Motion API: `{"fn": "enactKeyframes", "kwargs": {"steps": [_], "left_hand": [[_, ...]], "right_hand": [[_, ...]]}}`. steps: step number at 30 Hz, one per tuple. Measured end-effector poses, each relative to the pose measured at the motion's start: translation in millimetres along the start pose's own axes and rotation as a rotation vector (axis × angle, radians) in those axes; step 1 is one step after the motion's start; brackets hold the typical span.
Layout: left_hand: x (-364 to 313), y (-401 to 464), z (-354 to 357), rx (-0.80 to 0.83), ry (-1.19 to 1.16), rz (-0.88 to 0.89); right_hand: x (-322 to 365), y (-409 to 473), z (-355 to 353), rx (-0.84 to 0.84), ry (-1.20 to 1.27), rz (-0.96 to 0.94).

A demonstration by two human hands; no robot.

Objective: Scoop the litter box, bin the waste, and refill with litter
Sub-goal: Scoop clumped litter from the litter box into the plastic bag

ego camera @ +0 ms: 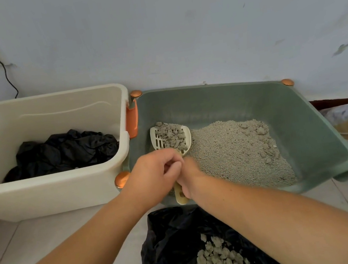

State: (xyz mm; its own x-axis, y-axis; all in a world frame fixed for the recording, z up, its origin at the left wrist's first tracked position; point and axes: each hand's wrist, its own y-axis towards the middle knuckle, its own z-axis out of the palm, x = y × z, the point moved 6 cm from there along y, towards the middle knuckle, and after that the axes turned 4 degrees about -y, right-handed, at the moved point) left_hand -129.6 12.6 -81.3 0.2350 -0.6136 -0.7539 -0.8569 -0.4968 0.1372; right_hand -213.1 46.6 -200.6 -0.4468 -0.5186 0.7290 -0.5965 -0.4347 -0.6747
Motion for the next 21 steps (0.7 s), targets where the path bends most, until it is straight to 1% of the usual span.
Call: {"fn": "enactKeyframes", "kwargs": {"steps": [1,3,6,17,21], "left_hand": [[-1,0,0,0.003,-0.005,0.001],[-2,-1,0,0.004,-0.009,0.004],[-1,-1,0,0.001,-0.002,-0.004],[-3,-1,1,0.013,-0.01,-0.029],[-3,-1,1,0.018,0.0,-0.023]], "right_hand": [[-1,1,-2,-0.041,-0.064,-0.041],[-1,-2,-6,-0.061,-0.141,-0.119],[2,-5,-17,-0.097,-0.17,-0.193],[8,-5,-38,-0.162,-0.158,-0.325],[11,-9,-47,-0.161,-0.14,-0.374]]}}
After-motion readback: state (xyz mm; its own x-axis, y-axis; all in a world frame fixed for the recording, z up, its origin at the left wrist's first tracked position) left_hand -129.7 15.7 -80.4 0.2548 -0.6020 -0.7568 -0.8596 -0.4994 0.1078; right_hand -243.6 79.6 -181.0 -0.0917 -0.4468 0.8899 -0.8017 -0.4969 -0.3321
